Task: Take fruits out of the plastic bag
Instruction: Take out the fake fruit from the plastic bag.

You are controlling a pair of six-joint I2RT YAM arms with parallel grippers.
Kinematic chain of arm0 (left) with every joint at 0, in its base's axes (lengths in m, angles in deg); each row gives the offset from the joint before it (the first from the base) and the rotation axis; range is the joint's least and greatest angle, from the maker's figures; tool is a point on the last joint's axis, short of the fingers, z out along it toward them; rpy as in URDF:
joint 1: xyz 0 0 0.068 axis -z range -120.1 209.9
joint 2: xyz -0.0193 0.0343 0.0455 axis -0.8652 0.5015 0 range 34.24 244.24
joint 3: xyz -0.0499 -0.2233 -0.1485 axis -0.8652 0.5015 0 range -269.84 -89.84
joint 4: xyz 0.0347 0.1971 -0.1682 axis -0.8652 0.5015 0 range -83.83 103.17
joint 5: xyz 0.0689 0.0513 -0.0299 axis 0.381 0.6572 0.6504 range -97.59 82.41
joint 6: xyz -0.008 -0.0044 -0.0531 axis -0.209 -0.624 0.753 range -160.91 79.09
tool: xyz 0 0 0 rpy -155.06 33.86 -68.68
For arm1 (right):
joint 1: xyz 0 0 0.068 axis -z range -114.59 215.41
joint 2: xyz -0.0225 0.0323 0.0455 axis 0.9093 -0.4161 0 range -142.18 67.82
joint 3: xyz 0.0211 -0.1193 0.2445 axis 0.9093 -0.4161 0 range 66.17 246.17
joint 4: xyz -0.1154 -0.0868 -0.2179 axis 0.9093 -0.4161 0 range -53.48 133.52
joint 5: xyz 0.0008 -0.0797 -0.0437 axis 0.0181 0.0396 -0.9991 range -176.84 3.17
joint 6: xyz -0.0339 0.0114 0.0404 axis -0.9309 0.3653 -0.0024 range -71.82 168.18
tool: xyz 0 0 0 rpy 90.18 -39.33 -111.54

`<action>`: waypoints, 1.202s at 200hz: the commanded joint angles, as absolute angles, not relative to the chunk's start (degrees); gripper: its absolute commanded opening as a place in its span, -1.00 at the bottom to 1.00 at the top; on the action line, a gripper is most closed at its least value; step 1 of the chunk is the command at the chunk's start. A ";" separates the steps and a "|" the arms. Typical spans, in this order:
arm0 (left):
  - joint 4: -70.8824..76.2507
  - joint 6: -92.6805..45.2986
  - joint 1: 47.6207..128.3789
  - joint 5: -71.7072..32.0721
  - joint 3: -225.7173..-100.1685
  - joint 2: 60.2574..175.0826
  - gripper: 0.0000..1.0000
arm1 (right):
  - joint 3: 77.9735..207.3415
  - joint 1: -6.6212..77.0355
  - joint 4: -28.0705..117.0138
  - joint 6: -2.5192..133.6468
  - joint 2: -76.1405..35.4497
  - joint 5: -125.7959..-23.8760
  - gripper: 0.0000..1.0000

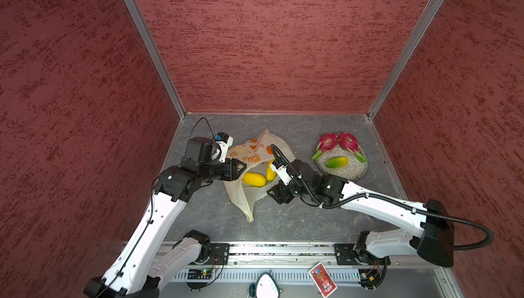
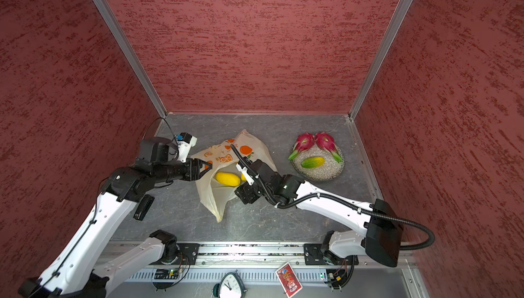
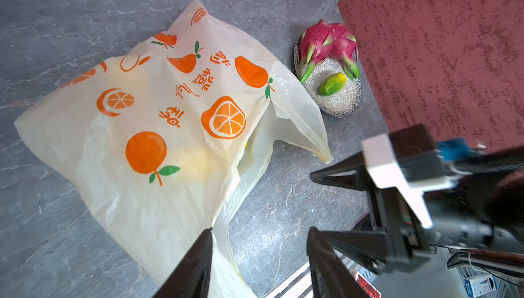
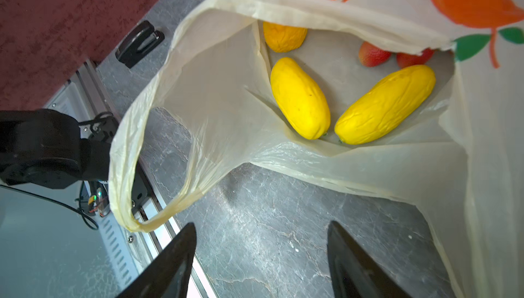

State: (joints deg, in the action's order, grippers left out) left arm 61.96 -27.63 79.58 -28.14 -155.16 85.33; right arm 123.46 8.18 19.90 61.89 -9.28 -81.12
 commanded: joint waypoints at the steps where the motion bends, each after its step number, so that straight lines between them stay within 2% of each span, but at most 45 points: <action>1: 67.51 -25.21 79.94 -29.02 -152.17 78.98 0.09 | 123.49 7.91 23.27 46.60 -10.94 -78.54 0.55; 27: 72.02 -23.83 80.03 -28.87 -150.28 71.15 0.10 | 127.03 7.84 22.08 36.80 -15.12 -79.70 0.57; 56: 71.95 -23.78 79.87 -29.64 -146.67 63.20 0.10 | 131.70 7.97 23.55 30.35 -24.62 -80.56 0.58; 98: 68.38 -21.49 79.42 -27.44 -142.84 54.75 0.06 | 141.83 9.89 23.09 32.37 -38.37 -83.80 0.61; 118: 68.40 -20.16 79.35 -24.65 -142.23 53.50 -0.12 | 144.88 10.52 22.78 33.82 -42.05 -86.65 0.60; 191: 66.67 -21.03 78.61 -27.19 -141.25 56.39 -0.10 | 148.68 12.23 20.12 33.65 -48.40 -86.77 0.59; 221: 66.60 -21.02 78.31 -27.19 -141.17 55.86 -0.10 | 150.18 12.28 18.49 32.99 -49.90 -86.24 0.52; 240: 66.56 -20.99 78.35 -27.19 -141.18 55.95 -0.10 | 150.37 12.24 18.77 33.06 -49.52 -86.04 0.24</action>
